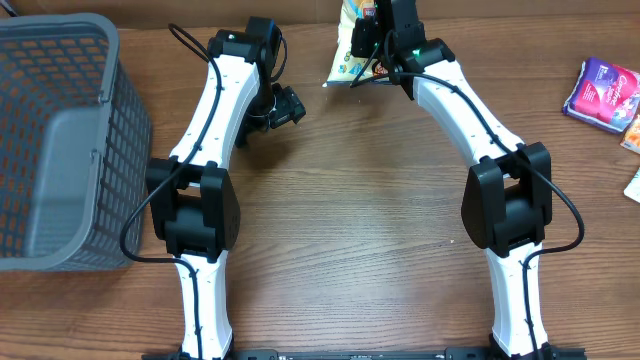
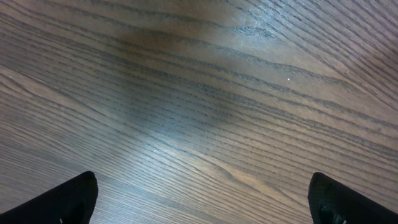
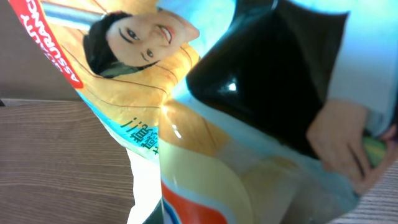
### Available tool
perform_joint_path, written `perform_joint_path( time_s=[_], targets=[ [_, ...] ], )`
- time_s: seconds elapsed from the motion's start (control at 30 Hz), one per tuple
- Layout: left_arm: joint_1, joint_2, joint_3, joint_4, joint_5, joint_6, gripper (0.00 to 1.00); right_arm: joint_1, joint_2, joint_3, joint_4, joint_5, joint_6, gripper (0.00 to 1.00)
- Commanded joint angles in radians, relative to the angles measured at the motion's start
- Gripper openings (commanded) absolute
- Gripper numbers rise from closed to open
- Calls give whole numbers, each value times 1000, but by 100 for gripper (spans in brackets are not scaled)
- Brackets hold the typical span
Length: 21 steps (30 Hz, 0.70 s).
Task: Scan the item barcode
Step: 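Carry the bag with right gripper to the upper-right pile and release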
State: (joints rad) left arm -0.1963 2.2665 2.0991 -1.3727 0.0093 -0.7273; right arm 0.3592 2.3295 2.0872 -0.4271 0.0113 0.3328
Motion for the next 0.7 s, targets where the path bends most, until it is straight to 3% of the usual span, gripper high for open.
perform_joint_path(
  time_s=[0.0,0.33,0.47,0.67],
  targets=[
    [-7,-13,10,-1,-20,-10,100,-3,-12,-4,43,24,-8,4],
    [-7,-13,10,-1,-20,-10,100,-87,-71,-3,54,32,22,4],
    [-7,-13,10,-1,-20,-10,100,-215,-143,-3,28,35,113,4],
    [-7,-13,10,-1,-20,-10,100,-468,-180,-3,-121,134,121,4]
  ],
)
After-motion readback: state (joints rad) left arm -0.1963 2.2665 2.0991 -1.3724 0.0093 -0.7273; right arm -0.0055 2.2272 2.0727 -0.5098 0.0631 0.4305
